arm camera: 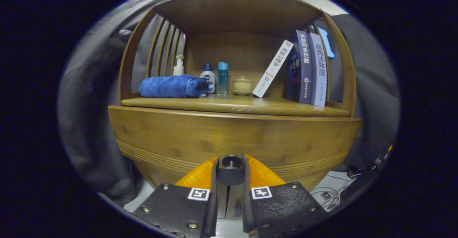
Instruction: Pull open the drawer, take out the items inside it, and place them on the countertop above the cabinet.
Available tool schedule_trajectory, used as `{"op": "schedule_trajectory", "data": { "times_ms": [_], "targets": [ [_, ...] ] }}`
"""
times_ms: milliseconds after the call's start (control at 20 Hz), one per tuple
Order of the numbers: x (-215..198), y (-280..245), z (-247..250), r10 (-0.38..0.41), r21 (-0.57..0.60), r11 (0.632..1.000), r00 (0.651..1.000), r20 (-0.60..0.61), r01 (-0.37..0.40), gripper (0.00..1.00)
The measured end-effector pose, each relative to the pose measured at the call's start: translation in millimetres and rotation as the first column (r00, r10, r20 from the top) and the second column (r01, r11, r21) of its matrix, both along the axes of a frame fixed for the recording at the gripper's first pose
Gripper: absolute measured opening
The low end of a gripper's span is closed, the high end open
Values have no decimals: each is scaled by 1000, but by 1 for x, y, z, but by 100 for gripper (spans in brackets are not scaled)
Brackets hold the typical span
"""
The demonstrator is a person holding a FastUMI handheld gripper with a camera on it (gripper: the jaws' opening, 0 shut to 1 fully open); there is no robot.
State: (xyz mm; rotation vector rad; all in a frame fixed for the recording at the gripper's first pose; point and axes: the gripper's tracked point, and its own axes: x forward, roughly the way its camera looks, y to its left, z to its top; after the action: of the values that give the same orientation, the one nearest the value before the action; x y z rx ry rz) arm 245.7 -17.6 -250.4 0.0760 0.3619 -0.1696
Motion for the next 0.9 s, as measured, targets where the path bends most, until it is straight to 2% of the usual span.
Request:
{"op": "schedule_trajectory", "data": {
  "times_ms": [500,900],
  "targets": [
    [-70,13,14,8,9,1000,1000,-2,-8,28],
    [-104,23,16,14,56,998,1000,-26,-12,28]
  ]
}}
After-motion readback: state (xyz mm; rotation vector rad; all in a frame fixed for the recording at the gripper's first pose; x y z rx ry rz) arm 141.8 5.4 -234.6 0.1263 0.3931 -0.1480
